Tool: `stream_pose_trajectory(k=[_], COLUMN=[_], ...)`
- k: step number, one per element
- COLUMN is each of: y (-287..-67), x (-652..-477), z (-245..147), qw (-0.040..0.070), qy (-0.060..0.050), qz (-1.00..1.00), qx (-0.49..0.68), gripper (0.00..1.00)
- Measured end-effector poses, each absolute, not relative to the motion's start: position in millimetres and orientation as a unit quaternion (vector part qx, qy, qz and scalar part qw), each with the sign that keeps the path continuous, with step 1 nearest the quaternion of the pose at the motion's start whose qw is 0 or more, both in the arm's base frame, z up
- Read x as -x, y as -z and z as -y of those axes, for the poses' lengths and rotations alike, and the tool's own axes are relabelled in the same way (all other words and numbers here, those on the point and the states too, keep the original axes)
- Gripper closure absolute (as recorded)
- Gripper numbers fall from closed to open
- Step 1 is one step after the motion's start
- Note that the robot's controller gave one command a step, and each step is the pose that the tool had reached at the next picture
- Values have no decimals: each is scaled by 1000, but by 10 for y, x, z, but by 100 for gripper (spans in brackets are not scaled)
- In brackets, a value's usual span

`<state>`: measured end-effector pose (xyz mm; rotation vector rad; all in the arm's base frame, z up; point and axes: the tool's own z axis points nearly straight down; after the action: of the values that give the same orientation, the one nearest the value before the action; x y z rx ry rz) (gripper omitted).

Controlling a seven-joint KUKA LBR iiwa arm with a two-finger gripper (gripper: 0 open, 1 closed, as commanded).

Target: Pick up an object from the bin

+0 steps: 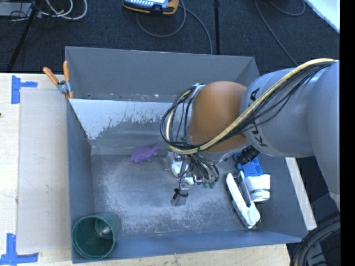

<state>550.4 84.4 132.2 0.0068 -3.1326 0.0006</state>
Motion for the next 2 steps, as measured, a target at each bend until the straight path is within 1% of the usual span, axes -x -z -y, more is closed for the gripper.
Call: stream_pose_trajectory(k=[1,2], y=[-1369,-982], x=[-5522,-5761], z=[-840,-310], qw=[1,1], qy=[0,1], qz=[1000,1000], qx=[-1,32], gripper=[0,0])
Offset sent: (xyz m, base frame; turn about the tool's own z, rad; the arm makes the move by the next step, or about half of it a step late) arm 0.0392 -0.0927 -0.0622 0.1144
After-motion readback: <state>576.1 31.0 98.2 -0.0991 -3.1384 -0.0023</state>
